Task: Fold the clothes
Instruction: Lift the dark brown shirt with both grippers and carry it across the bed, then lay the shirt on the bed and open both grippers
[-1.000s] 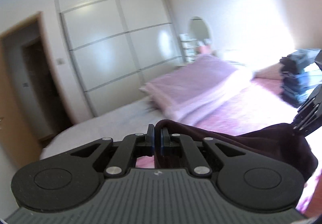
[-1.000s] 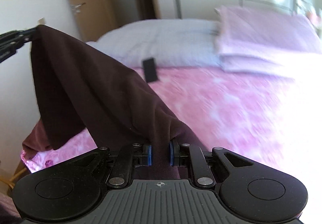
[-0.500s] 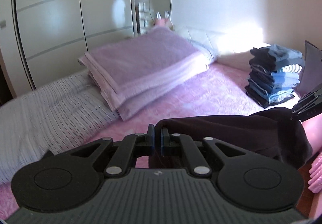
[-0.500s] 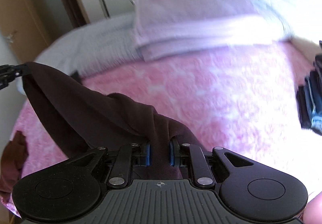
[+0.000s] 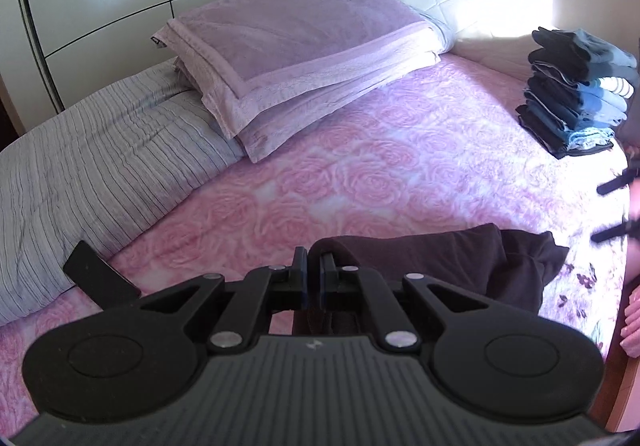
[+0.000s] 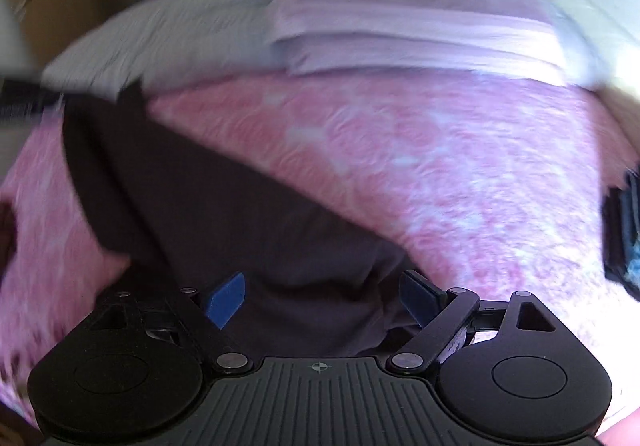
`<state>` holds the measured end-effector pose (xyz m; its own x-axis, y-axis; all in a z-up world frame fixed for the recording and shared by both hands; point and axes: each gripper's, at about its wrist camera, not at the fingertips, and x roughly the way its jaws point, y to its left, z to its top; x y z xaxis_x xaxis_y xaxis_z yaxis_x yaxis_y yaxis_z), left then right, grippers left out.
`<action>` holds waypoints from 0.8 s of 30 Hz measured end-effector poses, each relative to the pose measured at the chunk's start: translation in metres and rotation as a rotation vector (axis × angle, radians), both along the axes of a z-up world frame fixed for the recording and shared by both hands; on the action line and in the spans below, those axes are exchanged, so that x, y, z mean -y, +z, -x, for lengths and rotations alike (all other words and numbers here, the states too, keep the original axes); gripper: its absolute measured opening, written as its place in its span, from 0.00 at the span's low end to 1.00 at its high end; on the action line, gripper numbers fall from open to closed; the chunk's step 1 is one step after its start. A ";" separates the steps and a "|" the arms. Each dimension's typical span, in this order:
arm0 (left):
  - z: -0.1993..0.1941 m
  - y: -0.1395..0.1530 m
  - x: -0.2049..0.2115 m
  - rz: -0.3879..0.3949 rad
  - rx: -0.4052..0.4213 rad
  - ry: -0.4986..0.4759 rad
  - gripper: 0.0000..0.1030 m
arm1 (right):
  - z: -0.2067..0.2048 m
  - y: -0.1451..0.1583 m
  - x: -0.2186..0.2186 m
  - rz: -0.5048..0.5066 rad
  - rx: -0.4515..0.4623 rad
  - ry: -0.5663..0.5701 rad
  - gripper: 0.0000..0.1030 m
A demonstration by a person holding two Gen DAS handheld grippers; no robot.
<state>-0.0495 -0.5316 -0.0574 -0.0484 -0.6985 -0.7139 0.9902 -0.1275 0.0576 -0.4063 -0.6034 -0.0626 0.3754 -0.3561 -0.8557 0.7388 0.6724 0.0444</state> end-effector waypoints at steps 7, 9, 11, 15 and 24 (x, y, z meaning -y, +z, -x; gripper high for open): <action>0.006 -0.025 0.012 -0.070 0.074 0.137 0.04 | -0.036 -0.115 -0.023 -0.027 -0.171 0.449 0.85; 0.009 -0.042 0.010 -0.101 0.078 0.196 0.04 | -0.040 -0.149 -0.040 0.013 -0.227 0.615 0.85; 0.015 -0.062 0.006 -0.136 0.084 0.246 0.04 | -0.039 -0.174 -0.052 0.011 -0.235 0.752 0.85; 0.029 -0.091 0.005 -0.217 0.098 0.283 0.04 | -0.030 -0.209 -0.054 0.007 -0.255 0.866 0.37; -0.005 -0.006 0.057 -0.121 -0.027 0.309 0.04 | 0.022 -0.051 0.122 -0.284 0.192 0.417 0.05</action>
<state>-0.0448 -0.5882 -0.0631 0.1327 -0.5933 -0.7940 0.9841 0.1745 0.0340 -0.4279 -0.7252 -0.1134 0.5944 0.0924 -0.7988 0.3724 0.8488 0.3753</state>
